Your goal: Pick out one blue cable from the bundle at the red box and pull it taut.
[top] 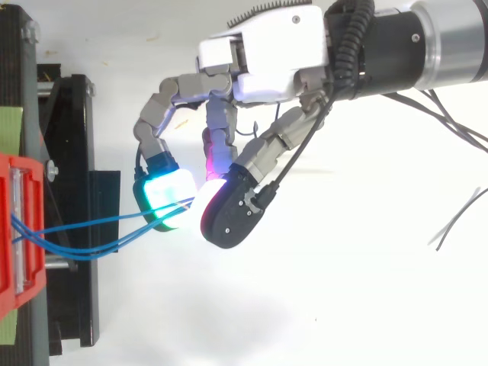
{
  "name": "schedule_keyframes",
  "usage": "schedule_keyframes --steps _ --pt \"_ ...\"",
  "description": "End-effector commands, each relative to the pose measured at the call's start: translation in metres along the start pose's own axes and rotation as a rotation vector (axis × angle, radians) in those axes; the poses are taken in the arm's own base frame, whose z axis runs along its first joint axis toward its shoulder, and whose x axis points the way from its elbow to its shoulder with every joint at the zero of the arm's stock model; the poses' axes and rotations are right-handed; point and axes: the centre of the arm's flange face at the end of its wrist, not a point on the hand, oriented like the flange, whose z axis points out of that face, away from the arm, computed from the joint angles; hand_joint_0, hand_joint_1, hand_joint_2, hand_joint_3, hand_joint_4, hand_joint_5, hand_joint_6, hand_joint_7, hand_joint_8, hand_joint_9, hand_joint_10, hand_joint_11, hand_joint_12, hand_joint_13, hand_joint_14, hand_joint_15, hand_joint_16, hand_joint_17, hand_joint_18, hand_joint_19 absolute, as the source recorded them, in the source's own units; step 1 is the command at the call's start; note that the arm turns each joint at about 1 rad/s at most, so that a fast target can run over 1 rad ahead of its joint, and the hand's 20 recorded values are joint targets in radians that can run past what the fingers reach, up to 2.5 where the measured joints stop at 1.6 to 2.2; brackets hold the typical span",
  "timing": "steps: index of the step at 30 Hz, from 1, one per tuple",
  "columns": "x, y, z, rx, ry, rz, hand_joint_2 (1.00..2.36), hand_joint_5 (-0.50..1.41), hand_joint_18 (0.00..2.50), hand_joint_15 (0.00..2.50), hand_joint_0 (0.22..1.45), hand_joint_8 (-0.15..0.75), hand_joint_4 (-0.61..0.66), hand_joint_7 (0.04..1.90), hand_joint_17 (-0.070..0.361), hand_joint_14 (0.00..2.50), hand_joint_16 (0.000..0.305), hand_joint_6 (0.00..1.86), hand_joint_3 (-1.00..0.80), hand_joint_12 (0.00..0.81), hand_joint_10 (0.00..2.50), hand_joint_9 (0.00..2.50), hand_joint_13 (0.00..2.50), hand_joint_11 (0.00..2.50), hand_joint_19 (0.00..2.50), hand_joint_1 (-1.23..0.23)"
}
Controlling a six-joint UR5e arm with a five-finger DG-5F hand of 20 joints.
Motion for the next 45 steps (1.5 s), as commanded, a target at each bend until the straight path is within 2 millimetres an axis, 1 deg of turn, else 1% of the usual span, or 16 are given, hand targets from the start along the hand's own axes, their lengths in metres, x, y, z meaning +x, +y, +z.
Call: schedule_keyframes --steps 1,9,10,12,13,14,15,16,21,27,32,35,37,42,45 --pt "-0.0003 -0.0011 -0.0004 0.002 0.000 -0.001 1.00 -0.07 0.98 0.83 0.75 0.240 -0.23 0.93 0.100 0.03 0.044 0.98 -0.50 0.321 0.04 1.51 1.25 0.99 0.66 -0.90" --pt "-0.0014 -0.0001 -0.0012 0.002 -0.002 -0.001 1.00 -0.07 0.99 0.82 0.72 0.236 -0.22 0.96 0.099 0.03 0.044 0.97 -0.50 0.317 0.04 1.54 1.26 1.01 0.68 -0.91" --pt "-0.0016 -0.0004 -0.0006 0.000 -0.002 -0.002 1.00 -0.07 0.98 0.83 0.68 0.235 -0.18 0.96 0.099 0.03 0.044 0.97 -0.50 0.318 0.04 1.55 1.27 1.01 0.69 -0.90" --pt "-0.0015 -0.0012 -0.0009 0.002 -0.002 -0.001 1.00 -0.06 0.99 0.83 0.66 0.232 -0.17 0.93 0.100 0.03 0.044 0.96 -0.50 0.323 0.04 1.56 1.28 1.00 0.70 -0.89" --pt "-0.0003 -0.0011 -0.0004 0.002 0.000 -0.001 1.00 -0.06 0.99 0.84 0.63 0.231 -0.17 0.90 0.101 0.03 0.045 0.96 -0.50 0.324 0.04 1.57 1.28 0.99 0.70 -0.84" --pt "-0.0015 0.0000 -0.0010 0.000 -0.002 0.000 1.00 -0.06 0.98 0.84 0.61 0.230 -0.16 0.90 0.104 0.03 0.046 0.96 -0.50 0.326 0.04 1.57 1.28 0.98 0.71 -0.77" --pt "-0.0015 -0.0012 -0.0009 0.002 -0.002 -0.001 1.00 -0.05 0.98 0.83 0.60 0.222 -0.17 0.96 0.104 0.03 0.046 0.94 -0.50 0.321 0.04 1.57 1.28 0.96 0.71 -0.76" --pt "-0.0015 -0.0012 -0.0009 0.002 -0.002 -0.001 1.00 -0.05 0.96 0.82 0.59 0.219 -0.17 0.92 0.105 0.03 0.047 0.93 -0.46 0.326 0.03 1.58 1.28 0.94 0.73 -0.71" --pt "-0.0017 0.0000 -0.0001 -0.004 -0.002 -0.003 1.01 -0.04 0.92 0.82 0.57 0.205 -0.18 0.89 0.110 0.03 0.049 0.90 -0.34 0.325 0.04 1.58 1.27 0.92 0.73 -0.69" --pt "-0.0016 -0.0006 -0.0003 -0.004 -0.002 -0.003 1.02 -0.06 0.90 0.81 0.56 0.213 -0.10 0.90 0.114 0.03 0.051 0.86 -0.24 0.337 0.04 1.53 1.24 0.90 0.73 -0.68" --pt "-0.0016 -0.0006 -0.0003 -0.004 -0.002 -0.001 1.01 -0.07 0.89 0.81 0.57 0.216 -0.06 0.92 0.114 0.03 0.051 0.85 -0.32 0.341 0.04 1.49 1.23 0.91 0.72 -0.68" --pt "-0.0016 -0.0006 -0.0003 -0.004 -0.002 -0.003 1.00 -0.07 0.90 0.80 0.55 0.224 -0.05 0.91 0.116 0.03 0.052 0.84 -0.45 0.342 0.03 1.49 1.22 0.90 0.72 -0.69" --pt "-0.0016 -0.0007 -0.0004 -0.002 -0.002 -0.002 1.00 -0.07 0.91 0.80 0.53 0.226 -0.05 0.91 0.119 0.03 0.053 0.84 -0.50 0.344 0.03 1.49 1.23 0.89 0.71 -0.68" --pt "-0.0014 -0.0007 -0.0004 -0.003 -0.001 -0.002 1.00 -0.07 0.92 0.79 0.50 0.235 -0.04 0.90 0.123 0.03 0.055 0.84 -0.50 0.353 0.03 1.49 1.24 0.88 0.70 -0.67" --pt "-0.0016 0.0002 0.0000 -0.006 -0.001 -0.003 1.00 -0.07 0.94 0.79 0.48 0.245 -0.03 0.90 0.125 0.03 0.055 0.84 -0.50 0.359 0.03 1.50 1.24 0.88 0.69 -0.69"
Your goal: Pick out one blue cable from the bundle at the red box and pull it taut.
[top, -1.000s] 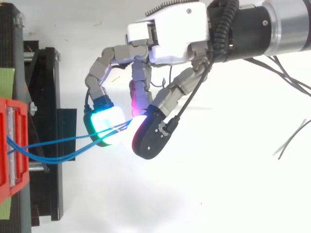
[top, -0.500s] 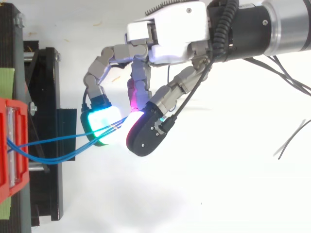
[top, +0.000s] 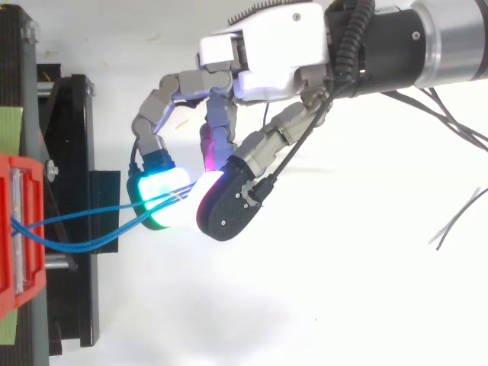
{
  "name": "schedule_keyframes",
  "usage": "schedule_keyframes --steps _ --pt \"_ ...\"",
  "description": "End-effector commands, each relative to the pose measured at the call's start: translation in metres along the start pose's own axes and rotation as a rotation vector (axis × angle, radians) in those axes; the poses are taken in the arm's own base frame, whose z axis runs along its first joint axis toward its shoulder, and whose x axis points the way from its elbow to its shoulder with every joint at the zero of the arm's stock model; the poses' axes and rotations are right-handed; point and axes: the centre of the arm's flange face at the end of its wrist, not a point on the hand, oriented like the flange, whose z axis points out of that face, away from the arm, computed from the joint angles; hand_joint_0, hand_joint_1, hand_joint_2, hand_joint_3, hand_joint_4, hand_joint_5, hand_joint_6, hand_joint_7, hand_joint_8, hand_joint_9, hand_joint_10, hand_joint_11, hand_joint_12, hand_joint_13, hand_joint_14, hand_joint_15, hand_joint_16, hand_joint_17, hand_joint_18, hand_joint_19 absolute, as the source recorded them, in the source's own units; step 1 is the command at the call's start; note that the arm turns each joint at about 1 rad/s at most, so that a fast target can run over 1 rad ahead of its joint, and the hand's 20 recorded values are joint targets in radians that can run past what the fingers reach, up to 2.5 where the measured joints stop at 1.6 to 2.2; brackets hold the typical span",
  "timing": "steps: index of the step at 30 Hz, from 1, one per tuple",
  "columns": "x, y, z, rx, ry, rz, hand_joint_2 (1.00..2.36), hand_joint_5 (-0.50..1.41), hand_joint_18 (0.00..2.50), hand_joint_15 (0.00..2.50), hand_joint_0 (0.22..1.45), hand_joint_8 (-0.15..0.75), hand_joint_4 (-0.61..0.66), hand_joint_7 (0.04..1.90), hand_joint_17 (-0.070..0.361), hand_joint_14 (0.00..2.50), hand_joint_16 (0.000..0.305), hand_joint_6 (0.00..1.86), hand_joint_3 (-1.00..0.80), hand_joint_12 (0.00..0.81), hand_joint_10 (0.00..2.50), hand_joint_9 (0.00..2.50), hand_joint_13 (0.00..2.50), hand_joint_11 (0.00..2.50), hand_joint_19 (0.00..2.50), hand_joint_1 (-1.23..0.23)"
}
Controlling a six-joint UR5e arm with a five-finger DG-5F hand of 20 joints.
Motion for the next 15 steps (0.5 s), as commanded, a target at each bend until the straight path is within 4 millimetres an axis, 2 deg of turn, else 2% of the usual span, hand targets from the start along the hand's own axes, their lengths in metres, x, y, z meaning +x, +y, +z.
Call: schedule_keyframes --steps 1,11,15 --pt "-0.0001 -0.0004 0.0000 0.000 0.000 0.000 1.00 -0.07 0.94 0.79 0.48 0.239 -0.02 0.89 0.125 0.03 0.056 0.84 -0.50 0.361 0.03 1.50 1.24 0.88 0.69 -0.70" --pt "0.0007 -0.0008 -0.0004 0.004 0.007 0.002 1.00 -0.07 0.95 0.79 0.47 0.243 -0.04 0.88 0.127 0.03 0.057 0.84 -0.50 0.363 0.03 1.50 1.25 0.87 0.68 -0.65" --pt "0.0005 0.0008 -0.0001 -0.002 0.007 0.001 1.00 -0.07 0.91 0.80 0.54 0.228 -0.06 0.90 0.115 0.03 0.051 0.84 -0.50 0.341 0.03 1.51 1.23 0.90 0.71 -0.61"
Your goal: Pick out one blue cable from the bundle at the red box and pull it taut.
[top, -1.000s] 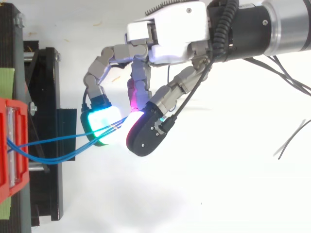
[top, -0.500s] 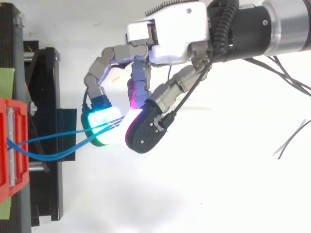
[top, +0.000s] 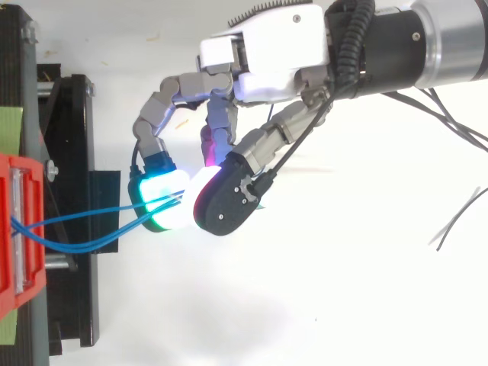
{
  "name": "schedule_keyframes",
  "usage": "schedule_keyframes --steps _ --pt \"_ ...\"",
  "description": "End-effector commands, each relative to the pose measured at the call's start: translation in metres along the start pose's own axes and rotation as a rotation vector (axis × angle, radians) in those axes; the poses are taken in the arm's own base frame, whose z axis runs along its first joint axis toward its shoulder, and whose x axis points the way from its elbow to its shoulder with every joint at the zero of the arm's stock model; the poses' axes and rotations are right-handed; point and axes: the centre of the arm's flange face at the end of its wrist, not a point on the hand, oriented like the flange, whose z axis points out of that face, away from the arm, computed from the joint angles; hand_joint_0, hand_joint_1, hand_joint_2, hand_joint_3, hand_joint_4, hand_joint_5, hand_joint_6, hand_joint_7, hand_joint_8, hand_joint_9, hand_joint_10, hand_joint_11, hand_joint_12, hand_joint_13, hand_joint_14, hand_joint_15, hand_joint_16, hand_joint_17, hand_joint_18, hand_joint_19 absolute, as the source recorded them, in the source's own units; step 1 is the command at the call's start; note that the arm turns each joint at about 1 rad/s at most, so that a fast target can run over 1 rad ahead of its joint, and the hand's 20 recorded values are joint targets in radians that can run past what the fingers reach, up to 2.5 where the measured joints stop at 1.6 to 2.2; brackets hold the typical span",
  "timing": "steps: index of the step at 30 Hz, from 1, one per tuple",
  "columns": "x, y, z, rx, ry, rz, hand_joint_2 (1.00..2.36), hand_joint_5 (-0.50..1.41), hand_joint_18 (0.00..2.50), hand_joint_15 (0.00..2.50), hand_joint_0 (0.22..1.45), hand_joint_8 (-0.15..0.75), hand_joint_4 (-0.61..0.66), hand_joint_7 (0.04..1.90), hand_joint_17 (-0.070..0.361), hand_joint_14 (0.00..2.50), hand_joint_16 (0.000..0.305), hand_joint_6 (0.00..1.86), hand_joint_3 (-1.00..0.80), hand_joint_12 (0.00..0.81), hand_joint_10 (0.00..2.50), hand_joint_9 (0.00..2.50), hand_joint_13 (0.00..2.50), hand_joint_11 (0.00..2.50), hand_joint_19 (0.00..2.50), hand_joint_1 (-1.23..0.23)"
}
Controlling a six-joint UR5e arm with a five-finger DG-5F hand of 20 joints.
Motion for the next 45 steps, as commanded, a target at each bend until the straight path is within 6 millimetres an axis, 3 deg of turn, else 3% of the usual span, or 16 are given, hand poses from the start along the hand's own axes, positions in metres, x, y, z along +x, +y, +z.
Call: schedule_keyframes --steps 1,7,14,17,22,24,33,35,40,45 --pt "-0.0010 -0.0004 -0.0003 -0.001 0.001 0.000 1.00 -0.07 0.89 0.81 0.57 0.222 -0.07 0.91 0.111 0.03 0.049 0.84 -0.50 0.332 0.03 1.51 1.23 0.90 0.72 -0.62" --pt "-0.0004 -0.0007 -0.0011 0.001 0.015 0.001 1.02 -0.07 0.92 0.80 0.56 0.241 -0.08 0.96 0.117 0.03 0.052 0.90 -0.15 0.348 0.03 1.52 1.25 0.93 0.70 -0.75" --pt "-0.0014 0.0006 -0.0011 0.000 0.016 0.003 1.03 -0.08 0.93 0.80 0.62 0.279 0.01 0.96 0.119 0.03 0.053 0.94 -0.04 0.364 0.03 1.45 1.21 0.96 0.68 -0.87" --pt "-0.0025 0.0008 -0.0013 -0.003 0.016 0.003 1.03 -0.09 0.91 0.80 0.66 0.278 0.01 1.05 0.113 0.03 0.050 0.94 -0.09 0.355 0.03 1.41 1.19 0.97 0.68 -0.90" --pt "-0.0013 0.0008 -0.0010 -0.002 0.017 0.003 1.01 -0.09 0.91 0.78 0.78 0.283 0.00 1.23 0.111 0.03 0.049 0.94 -0.43 0.345 0.04 1.43 1.18 0.97 0.64 -0.92" --pt "-0.0015 0.0009 -0.0008 -0.003 0.016 0.003 1.00 -0.09 0.92 0.78 0.79 0.284 -0.03 1.21 0.111 0.03 0.049 0.95 -0.50 0.345 0.04 1.44 1.18 0.97 0.63 -0.93" --pt "-0.0028 0.0008 -0.0013 -0.003 0.013 0.003 1.00 -0.08 0.95 0.78 0.67 0.285 -0.04 1.24 0.110 0.03 0.049 0.95 -0.50 0.347 0.04 1.46 1.19 0.96 0.63 -0.92" --pt "-0.0017 0.0010 -0.0007 -0.005 0.014 0.002 1.00 -0.08 0.93 0.78 0.58 0.282 0.00 0.99 0.111 0.03 0.049 0.95 -0.50 0.348 0.04 1.44 1.18 0.96 0.64 -0.88" --pt "-0.0018 0.0012 -0.0005 -0.006 0.014 0.002 1.00 -0.08 0.95 0.77 0.46 0.298 0.05 0.91 0.130 0.03 0.058 0.92 -0.50 0.386 0.03 1.41 1.18 0.92 0.63 -0.82" --pt "-0.0018 0.0024 -0.0007 -0.008 0.014 0.001 1.00 -0.08 0.95 0.76 0.45 0.302 0.05 0.86 0.135 0.03 0.060 0.90 -0.50 0.387 0.03 1.41 1.17 0.91 0.63 -0.65"
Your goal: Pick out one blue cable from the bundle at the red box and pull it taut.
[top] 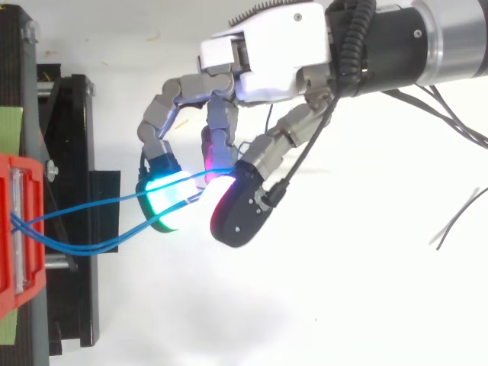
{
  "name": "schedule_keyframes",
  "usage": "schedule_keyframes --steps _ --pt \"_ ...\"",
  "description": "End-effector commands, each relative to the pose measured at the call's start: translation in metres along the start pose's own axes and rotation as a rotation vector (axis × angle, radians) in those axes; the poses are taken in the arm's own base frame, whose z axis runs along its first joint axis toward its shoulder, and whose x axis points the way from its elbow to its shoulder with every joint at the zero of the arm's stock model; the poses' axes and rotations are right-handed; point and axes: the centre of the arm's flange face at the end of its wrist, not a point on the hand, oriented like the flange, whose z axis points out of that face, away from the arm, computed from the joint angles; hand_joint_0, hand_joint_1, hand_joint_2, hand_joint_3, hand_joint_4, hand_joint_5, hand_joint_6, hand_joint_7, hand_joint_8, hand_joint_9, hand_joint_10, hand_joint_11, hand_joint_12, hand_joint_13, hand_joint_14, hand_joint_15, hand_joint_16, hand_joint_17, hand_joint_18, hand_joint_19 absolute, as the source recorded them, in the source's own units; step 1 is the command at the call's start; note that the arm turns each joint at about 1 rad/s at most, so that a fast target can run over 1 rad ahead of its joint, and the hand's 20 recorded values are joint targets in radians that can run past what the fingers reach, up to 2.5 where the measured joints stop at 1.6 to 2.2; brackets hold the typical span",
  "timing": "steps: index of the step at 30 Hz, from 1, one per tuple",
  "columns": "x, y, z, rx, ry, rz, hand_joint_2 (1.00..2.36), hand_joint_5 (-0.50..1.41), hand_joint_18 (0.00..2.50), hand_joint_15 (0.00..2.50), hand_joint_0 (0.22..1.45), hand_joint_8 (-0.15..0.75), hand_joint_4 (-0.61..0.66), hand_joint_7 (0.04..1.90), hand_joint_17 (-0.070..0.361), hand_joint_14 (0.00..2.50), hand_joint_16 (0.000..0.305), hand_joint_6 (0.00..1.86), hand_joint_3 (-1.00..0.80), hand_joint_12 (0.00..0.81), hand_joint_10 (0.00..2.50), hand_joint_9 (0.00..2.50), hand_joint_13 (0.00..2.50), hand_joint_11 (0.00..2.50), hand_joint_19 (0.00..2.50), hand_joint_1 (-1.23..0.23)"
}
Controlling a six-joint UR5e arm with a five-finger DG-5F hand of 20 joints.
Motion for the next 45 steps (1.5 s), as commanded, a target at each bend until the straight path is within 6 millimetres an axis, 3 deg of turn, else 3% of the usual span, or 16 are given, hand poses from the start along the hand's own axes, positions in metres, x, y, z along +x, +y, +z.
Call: schedule_keyframes --steps 1,4,6,12,18,23,28,32,45 --pt "0.0000 0.0000 0.0001 0.000 0.000 0.000 1.00 -0.08 0.94 0.76 0.45 0.292 0.05 0.86 0.134 0.03 0.059 0.90 -0.50 0.388 0.03 1.41 1.17 0.91 0.64 -0.62" --pt "0.0000 0.0000 0.0001 0.000 0.000 0.000 1.00 -0.08 0.87 0.78 0.57 0.258 0.00 0.92 0.116 0.03 0.051 0.88 -0.50 0.351 0.03 1.40 1.14 0.91 0.69 -0.53" --pt "0.0011 0.0000 0.0006 0.000 0.002 0.000 1.00 -0.08 0.86 0.77 0.59 0.255 -0.02 0.94 0.114 0.03 0.050 0.88 -0.49 0.345 0.03 1.41 1.14 0.91 0.70 -0.58" --pt "0.0009 0.0001 0.0007 -0.002 0.000 -0.001 1.02 -0.07 0.89 0.78 0.58 0.275 -0.01 0.98 0.118 0.03 0.052 0.90 -0.20 0.363 0.04 1.44 1.16 0.94 0.69 -0.75" --pt "0.0009 0.0001 0.0007 -0.002 0.000 -0.001 1.02 -0.08 0.87 0.80 0.62 0.275 0.03 1.02 0.115 0.03 0.051 0.92 -0.12 0.360 0.03 1.39 1.15 0.96 0.68 -0.86" --pt "0.0008 0.0001 0.0007 -0.002 -0.001 -0.001 1.02 -0.09 0.87 0.78 0.72 0.272 0.02 1.17 0.112 0.03 0.050 0.92 -0.25 0.350 0.03 1.37 1.15 0.94 0.64 -0.92" --pt "0.0009 -0.0006 0.0004 0.000 -0.001 0.000 1.00 -0.09 0.88 0.76 0.77 0.263 -0.02 1.35 0.111 0.03 0.049 0.92 -0.50 0.343 0.03 1.38 1.14 0.94 0.62 -0.92" --pt "0.0008 0.0001 0.0007 -0.002 -0.001 -0.001 1.00 -0.09 0.88 0.77 0.72 0.259 -0.07 1.24 0.111 0.03 0.049 0.94 -0.50 0.340 0.04 1.37 1.13 0.93 0.61 -0.91" --pt "-0.0002 0.0005 -0.0002 -0.001 -0.003 0.000 1.00 -0.08 0.83 0.76 0.61 0.245 -0.08 1.04 0.109 0.03 0.049 0.95 -0.50 0.337 0.04 1.35 1.09 0.92 0.62 -0.95"
